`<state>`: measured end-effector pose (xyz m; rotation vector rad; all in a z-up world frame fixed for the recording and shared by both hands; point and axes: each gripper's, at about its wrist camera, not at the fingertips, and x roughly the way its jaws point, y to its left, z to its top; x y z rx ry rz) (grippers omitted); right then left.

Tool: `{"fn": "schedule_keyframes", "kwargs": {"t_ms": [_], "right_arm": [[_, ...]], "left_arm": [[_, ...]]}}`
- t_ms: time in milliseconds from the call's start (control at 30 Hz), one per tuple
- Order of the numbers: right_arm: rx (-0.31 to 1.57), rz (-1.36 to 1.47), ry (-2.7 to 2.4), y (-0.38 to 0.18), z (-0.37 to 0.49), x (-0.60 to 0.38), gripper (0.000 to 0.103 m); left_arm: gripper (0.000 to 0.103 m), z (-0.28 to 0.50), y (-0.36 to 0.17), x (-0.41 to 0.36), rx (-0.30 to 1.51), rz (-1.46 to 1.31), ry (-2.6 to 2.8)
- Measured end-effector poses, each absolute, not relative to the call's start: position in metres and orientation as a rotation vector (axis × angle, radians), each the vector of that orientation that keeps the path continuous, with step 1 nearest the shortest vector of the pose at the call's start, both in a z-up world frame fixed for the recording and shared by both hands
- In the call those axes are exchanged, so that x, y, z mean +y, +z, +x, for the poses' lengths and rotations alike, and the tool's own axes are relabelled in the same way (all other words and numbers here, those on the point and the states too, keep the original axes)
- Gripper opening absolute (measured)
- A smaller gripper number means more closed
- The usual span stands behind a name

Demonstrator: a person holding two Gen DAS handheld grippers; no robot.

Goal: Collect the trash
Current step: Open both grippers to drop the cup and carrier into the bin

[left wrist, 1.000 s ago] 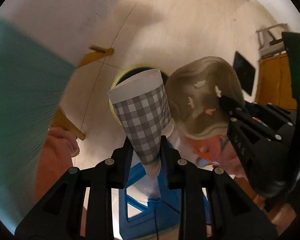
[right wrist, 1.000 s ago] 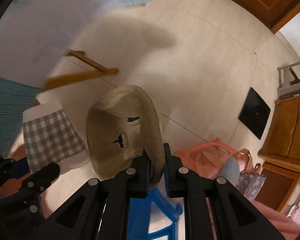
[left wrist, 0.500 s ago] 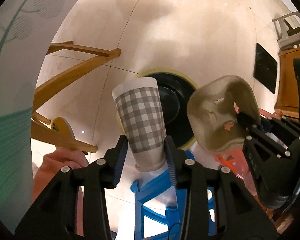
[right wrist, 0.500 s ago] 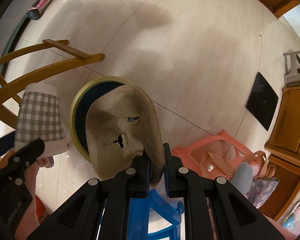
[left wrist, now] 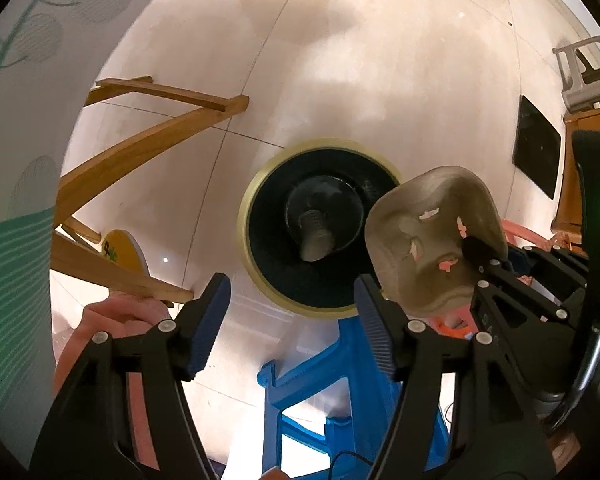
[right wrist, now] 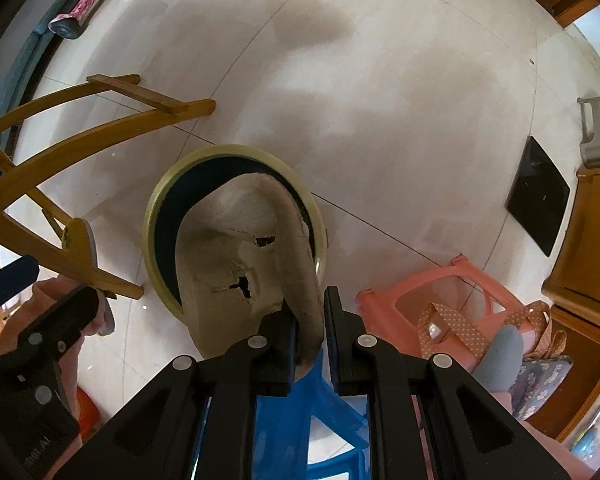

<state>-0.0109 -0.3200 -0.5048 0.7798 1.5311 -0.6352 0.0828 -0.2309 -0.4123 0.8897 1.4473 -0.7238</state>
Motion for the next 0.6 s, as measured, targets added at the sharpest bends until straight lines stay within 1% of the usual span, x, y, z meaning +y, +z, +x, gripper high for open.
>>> {"fn": "schedule_keyframes", "kwargs": {"t_ms": [200, 267, 300, 367, 400, 433, 500, 600], "right_arm": [[1.485, 0.828, -0.598, -0.5, -0.007, -0.321, 0.012], [1.461, 0.864, -0.578, -0.499, -0.007, -0.322, 0.016], [1.445, 0.886, -0.569, -0.498, -0.008, -0.323, 0.02], [1.407, 0.914, -0.564, -0.494, -0.009, -0.326, 0.036], [1.395, 0.919, -0.565, -0.492, -0.009, -0.327, 0.049], [1.382, 0.92, -0.57, -0.489, -0.01, -0.328, 0.057], [1.358, 0.929, -0.576, -0.484, -0.012, -0.331, 0.061], [1.34, 0.948, -0.58, -0.478, -0.014, -0.335, 0.061]], "left_arm": [[0.062, 0.076, -0.395, -0.225, 1.406, 0.859, -0.708], [0.062, 0.075, -0.388, -0.223, 1.396, 0.842, -0.699], [0.062, 0.074, -0.385, -0.221, 1.391, 0.834, -0.695], [0.063, 0.073, -0.38, -0.219, 1.378, 0.825, -0.687], [0.065, 0.072, -0.377, -0.217, 1.367, 0.822, -0.68], [0.066, 0.071, -0.376, -0.217, 1.362, 0.821, -0.674], [0.071, 0.072, -0.372, -0.214, 1.354, 0.815, -0.652], [0.073, 0.072, -0.369, -0.209, 1.362, 0.808, -0.628]]}}
